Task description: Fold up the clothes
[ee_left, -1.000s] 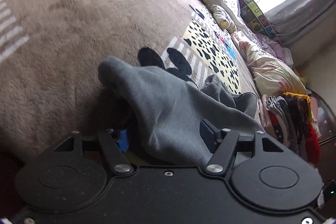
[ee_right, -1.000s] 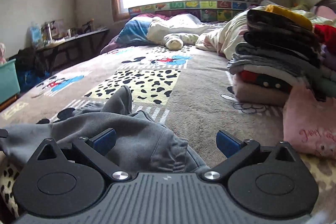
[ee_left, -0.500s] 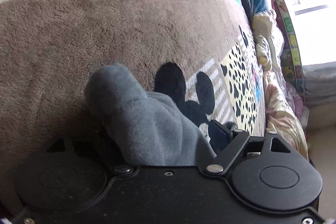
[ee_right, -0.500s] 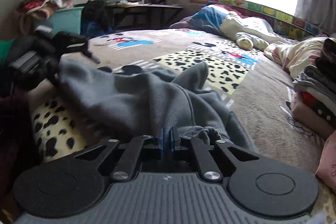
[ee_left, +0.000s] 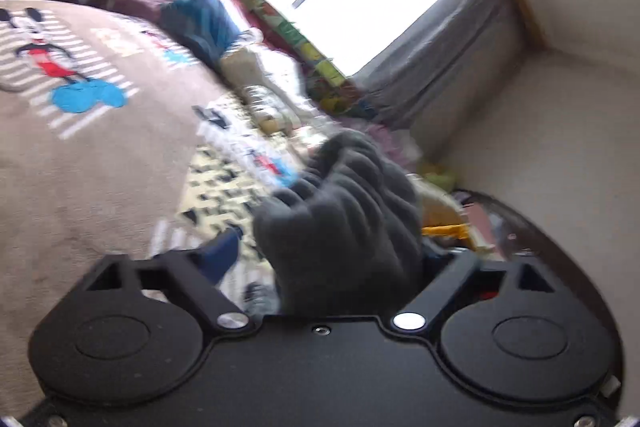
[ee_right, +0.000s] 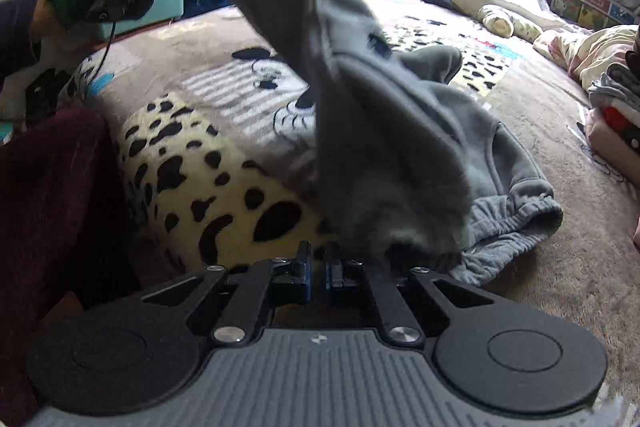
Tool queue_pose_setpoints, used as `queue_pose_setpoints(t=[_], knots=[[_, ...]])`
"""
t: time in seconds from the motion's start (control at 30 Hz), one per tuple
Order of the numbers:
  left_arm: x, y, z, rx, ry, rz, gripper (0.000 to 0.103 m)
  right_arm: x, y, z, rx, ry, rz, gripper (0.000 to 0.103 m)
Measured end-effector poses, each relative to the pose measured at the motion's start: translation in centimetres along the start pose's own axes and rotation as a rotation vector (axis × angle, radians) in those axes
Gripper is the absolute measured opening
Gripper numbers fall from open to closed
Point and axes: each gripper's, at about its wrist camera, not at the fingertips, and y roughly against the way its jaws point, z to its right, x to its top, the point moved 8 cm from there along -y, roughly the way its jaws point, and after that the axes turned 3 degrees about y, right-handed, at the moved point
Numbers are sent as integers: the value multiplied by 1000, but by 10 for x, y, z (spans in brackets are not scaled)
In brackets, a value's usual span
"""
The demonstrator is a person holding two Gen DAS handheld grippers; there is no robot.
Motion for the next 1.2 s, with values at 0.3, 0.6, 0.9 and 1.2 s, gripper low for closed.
queue_pose_setpoints(t=[0.3,0.6,0.9,1.2], knots=[[-44,74,-110,283,280,17,97,11,46,29,-122,-103,117,44],[-68,36,-81,219,497,-89,97,64,-15,-31,-289,498,138,92],[-81,3,-68,231,512,-171,97,49,-39,-16,-235,476,-48,16],[-103,27,-72,313,539,-206,97,2,21,-35,-34,555,-141,16]])
